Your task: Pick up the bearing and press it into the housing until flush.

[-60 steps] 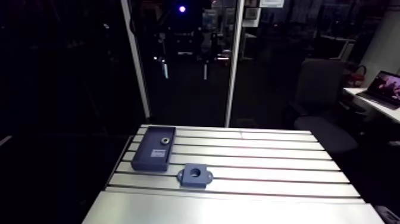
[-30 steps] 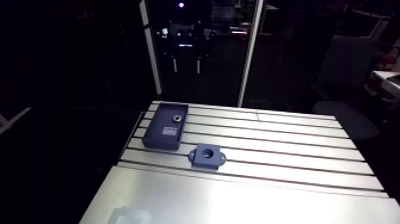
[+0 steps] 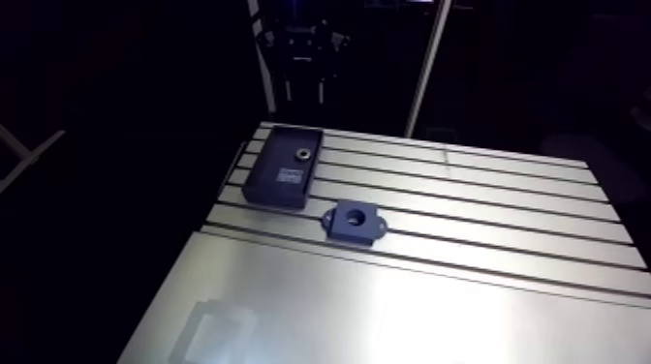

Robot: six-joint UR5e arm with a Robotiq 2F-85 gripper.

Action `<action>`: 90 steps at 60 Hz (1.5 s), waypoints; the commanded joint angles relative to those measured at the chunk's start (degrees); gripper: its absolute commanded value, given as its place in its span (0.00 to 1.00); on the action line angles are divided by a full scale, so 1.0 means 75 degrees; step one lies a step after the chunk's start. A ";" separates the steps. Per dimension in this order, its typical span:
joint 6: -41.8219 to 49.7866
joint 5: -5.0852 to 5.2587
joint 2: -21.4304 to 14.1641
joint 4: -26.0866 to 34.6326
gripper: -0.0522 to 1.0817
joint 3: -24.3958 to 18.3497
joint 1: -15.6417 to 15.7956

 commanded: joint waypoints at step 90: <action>0.0005 -0.0010 0.1588 -0.1208 0.43 -0.0098 0.0173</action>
